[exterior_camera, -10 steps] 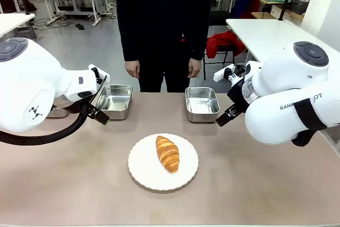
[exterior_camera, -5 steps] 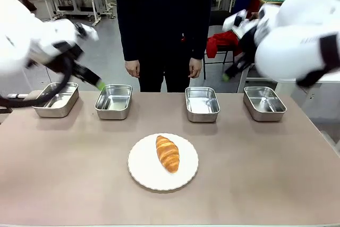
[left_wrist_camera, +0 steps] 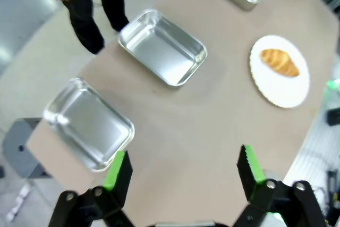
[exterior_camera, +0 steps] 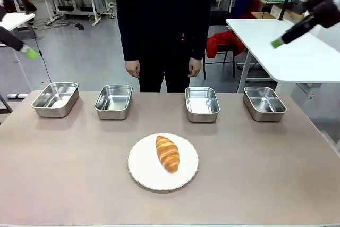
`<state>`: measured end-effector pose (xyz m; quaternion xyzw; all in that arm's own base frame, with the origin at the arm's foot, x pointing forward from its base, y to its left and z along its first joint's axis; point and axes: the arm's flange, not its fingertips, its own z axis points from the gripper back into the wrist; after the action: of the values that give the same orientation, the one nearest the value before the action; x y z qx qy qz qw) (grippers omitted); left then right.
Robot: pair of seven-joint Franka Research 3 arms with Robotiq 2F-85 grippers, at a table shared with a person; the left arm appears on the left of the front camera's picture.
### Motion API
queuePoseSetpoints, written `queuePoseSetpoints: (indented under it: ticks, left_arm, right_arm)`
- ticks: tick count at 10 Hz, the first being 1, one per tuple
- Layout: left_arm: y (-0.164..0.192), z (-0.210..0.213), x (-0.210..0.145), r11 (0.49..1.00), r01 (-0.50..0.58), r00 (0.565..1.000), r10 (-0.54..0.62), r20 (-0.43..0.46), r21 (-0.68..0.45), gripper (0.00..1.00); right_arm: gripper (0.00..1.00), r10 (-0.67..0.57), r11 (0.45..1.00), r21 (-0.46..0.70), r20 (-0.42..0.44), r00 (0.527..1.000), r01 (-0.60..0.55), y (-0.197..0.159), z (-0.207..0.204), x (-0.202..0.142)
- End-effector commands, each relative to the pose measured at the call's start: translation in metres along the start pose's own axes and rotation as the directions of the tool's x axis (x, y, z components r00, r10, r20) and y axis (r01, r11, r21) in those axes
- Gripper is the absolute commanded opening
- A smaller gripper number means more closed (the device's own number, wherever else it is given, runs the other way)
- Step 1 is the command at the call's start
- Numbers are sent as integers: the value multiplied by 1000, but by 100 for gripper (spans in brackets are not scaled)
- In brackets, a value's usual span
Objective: Place the bread in the container.
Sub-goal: Place the Butter Roll into the Airtight Container indicated by the human.
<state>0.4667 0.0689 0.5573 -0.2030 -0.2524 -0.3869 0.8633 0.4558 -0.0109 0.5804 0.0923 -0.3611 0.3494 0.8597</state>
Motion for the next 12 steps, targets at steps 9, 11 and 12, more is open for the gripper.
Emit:
queuePoseSetpoints:
  ticks: [9, 11, 12]
  left_arm:
    - [42, 57, -32, 999, -23, 995, 20, 94, 34, 100]
    - [56, 74, -38, 999, 0, 991, -5, 136, 41, 100]
    - [59, 80, -40, 999, 2, 988, -10, 153, 55, 100]
  right_arm:
    - [100, 41, 991, 126, 81, 996, -51, -62, 32, -34]
    - [100, 10, 996, 84, 102, 995, -19, -83, 46, -52]
    - [100, 13, 995, 94, 105, 994, -23, -87, 52, -58]
